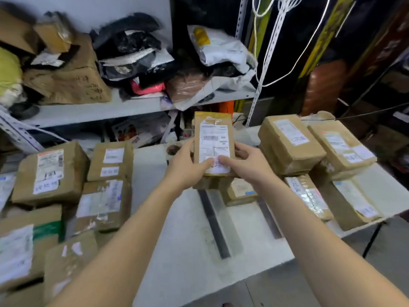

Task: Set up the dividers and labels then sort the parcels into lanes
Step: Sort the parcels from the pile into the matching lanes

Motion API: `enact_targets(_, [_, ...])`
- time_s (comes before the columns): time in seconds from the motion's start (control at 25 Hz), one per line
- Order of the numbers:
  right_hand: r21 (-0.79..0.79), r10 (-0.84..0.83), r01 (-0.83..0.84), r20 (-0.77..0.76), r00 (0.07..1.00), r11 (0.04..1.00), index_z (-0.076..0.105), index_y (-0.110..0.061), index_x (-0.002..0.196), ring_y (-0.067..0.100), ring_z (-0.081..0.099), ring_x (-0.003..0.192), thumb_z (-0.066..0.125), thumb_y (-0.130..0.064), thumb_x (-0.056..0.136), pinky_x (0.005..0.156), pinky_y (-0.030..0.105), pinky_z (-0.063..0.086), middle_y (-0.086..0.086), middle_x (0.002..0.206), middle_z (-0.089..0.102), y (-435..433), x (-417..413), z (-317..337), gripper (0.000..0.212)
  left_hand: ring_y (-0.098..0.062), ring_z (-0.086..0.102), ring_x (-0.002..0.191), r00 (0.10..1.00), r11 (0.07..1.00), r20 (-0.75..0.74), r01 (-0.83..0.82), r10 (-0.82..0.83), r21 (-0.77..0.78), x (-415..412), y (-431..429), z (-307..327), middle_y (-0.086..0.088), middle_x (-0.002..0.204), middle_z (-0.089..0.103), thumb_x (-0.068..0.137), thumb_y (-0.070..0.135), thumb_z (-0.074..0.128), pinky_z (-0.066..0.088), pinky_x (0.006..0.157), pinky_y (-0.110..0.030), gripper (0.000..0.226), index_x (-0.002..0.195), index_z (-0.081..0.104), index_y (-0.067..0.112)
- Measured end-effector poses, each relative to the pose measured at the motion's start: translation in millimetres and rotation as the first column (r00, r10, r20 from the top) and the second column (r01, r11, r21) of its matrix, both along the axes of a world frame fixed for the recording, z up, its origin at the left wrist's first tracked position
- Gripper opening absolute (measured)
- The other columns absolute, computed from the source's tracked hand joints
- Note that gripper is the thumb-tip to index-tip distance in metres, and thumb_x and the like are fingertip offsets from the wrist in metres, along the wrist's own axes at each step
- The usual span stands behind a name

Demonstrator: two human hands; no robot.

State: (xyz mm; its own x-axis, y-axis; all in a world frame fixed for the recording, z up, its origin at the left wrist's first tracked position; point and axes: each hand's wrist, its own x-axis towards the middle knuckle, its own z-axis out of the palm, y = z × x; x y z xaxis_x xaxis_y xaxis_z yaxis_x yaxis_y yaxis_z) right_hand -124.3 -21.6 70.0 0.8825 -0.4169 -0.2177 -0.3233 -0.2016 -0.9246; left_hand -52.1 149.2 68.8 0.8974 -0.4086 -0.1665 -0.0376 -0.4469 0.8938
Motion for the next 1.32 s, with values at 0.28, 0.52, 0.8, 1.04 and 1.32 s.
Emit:
enact_targets(0.28, [-0.034,0.088,-0.088,-0.009,0.996,0.996,0.068,-0.044,0.116,0.003,0.073,0.097,0.082,-0.024,0.081,0.09,0.04,0.061,-0.018,0.106,0.077,-107.2,-44.2,-32.4,0.042,-0.004,0.056,0.107,0.988,0.993,-0.127,-0.094,0.084,-0.074,-69.3,-105.8,-29.0,0.015,0.134,0.059,0.093,0.024,0.072,0.047,0.077,-0.019,0.067,0.149,0.038,0.039])
enact_targets(0.52, [-0.085,0.198,-0.208,-0.109,0.974,0.975,0.059,-0.034,0.134,0.007,0.067,0.112,0.083,-0.029,0.077,0.097,0.041,0.058,-0.014,0.123,0.071,-129.6,-35.9,-69.0,0.062,-0.007,0.047,0.116,0.984,0.992,-0.131,-0.12,0.124,0.037,-69.7,-134.6,-58.9,0.015,0.139,0.053,0.095,0.024,0.071,0.05,0.095,-0.035,0.069,0.153,0.035,0.034])
enact_targets(0.8, [-0.189,0.179,-0.229,-0.249,0.952,0.955,0.051,-0.03,0.139,0.016,0.062,0.123,0.076,-0.031,0.088,0.1,0.044,0.055,-0.009,0.136,0.065,-132.7,-25.4,-100.1,0.057,-0.02,0.055,0.129,0.972,0.982,-0.147,-0.177,0.185,0.068,-65.0,-147.7,-90.5,0.002,0.144,0.057,0.09,0.021,0.077,0.055,0.099,-0.04,0.067,0.148,0.044,0.03])
enact_targets(1.04, [-0.161,0.147,-0.194,-0.264,0.953,0.968,0.05,-0.03,0.138,0.018,0.063,0.123,0.073,-0.027,0.092,0.096,0.043,0.058,-0.007,0.137,0.065,-139.0,-27.1,-110.6,0.052,-0.022,0.053,0.134,0.974,0.977,-0.116,-0.183,0.195,0.105,-64.9,-153.7,-103.5,0.003,0.149,0.054,0.089,0.028,0.078,0.055,0.094,-0.036,0.073,0.151,0.04,0.032])
enact_targets(1.32, [-0.301,0.07,-0.146,-0.249,0.966,0.942,0.055,-0.026,0.134,0.019,0.065,0.119,0.077,-0.031,0.088,0.093,0.043,0.058,-0.005,0.133,0.067,-131.8,-28.3,-104.9,0.051,-0.02,0.055,0.133,0.988,0.988,-0.074,-0.13,0.137,0.086,-74.2,-145.0,-99.9,0.005,0.147,0.056,0.094,0.028,0.073,0.054,0.093,-0.028,0.065,0.151,0.042,0.032])
